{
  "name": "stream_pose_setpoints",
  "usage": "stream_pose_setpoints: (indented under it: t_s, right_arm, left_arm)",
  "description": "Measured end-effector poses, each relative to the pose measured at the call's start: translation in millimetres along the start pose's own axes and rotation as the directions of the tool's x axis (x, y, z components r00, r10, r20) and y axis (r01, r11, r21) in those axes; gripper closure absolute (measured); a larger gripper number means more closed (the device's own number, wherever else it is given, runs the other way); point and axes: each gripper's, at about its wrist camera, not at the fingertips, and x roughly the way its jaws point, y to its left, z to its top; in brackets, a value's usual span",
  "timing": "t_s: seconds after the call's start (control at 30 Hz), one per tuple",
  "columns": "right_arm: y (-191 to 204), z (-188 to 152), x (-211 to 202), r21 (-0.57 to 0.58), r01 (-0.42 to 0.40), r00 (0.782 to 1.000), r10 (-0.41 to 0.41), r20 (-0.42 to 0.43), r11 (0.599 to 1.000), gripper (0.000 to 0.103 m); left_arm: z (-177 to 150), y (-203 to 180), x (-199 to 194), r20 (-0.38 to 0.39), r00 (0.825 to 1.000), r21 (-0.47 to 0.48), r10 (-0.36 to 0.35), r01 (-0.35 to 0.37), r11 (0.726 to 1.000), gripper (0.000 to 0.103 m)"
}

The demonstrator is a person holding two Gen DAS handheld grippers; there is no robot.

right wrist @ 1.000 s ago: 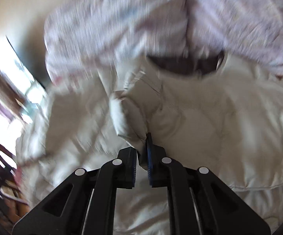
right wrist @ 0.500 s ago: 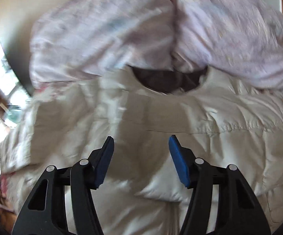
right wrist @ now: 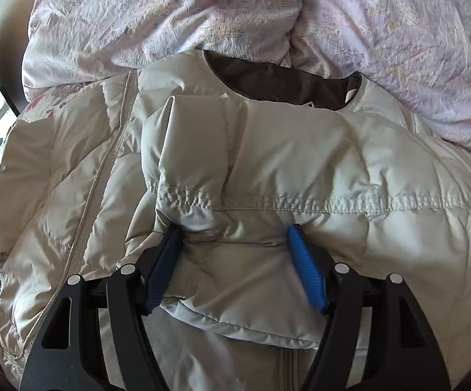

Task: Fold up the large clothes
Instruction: 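Grasp the other sleeve with the left gripper and fold it across the body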

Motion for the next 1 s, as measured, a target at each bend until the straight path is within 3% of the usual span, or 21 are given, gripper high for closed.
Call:
stream_pose_setpoints:
  t_s: [0.13, 0.37, 0.47, 0.53, 0.57, 0.63, 0.83, 1.0]
  right_arm:
    - [-4, -1, -1, 0.015, -0.016, 1.0, 0.016, 0.013, 1.0, 0.033]
    - [-5, -8, -5, 0.029, -0.033, 0.999, 0.032, 0.036, 0.999, 0.033]
    - [-5, -10, -6, 0.032, -0.039, 0.998, 0.037, 0.045, 0.999, 0.033]
    - [-5, -10, -7, 0.034, -0.042, 0.998, 0.041, 0.049, 0.999, 0.033]
    - [-5, -11, -7, 0.034, -0.044, 0.998, 0.042, 0.052, 0.998, 0.033]
    - [-6, -12, -8, 0.033, -0.047, 0.997, 0.045, 0.055, 0.998, 0.033]
    - [-5, -12, -10, 0.033, -0.052, 0.997, 0.05, 0.064, 0.998, 0.032]
    - [-6, -13, -11, 0.033, -0.056, 0.996, 0.054, 0.068, 0.998, 0.032]
  left_arm:
    - [15, 4, 4, 0.007, 0.999, -0.028, 0.047, -0.046, 0.999, 0.008]
    - [37, 19, 12, 0.018, 0.997, -0.085, 0.077, -0.076, 0.993, 0.019]
    - [46, 26, 13, 0.037, 0.995, -0.122, 0.097, -0.091, 0.988, 0.032]
    - [50, 31, 14, 0.045, 0.992, -0.143, 0.119, -0.111, 0.984, 0.05]
    - [52, 33, 13, 0.048, 0.991, -0.153, 0.127, -0.118, 0.981, 0.055]
    - [55, 39, 14, 0.044, 0.988, -0.171, 0.146, -0.137, 0.976, 0.076]
    - [58, 35, 11, 0.064, 0.981, -0.136, 0.185, -0.175, 0.975, 0.093]
    - [61, 10, -1, 0.13, 0.962, -0.051, 0.238, -0.233, 0.971, 0.096]
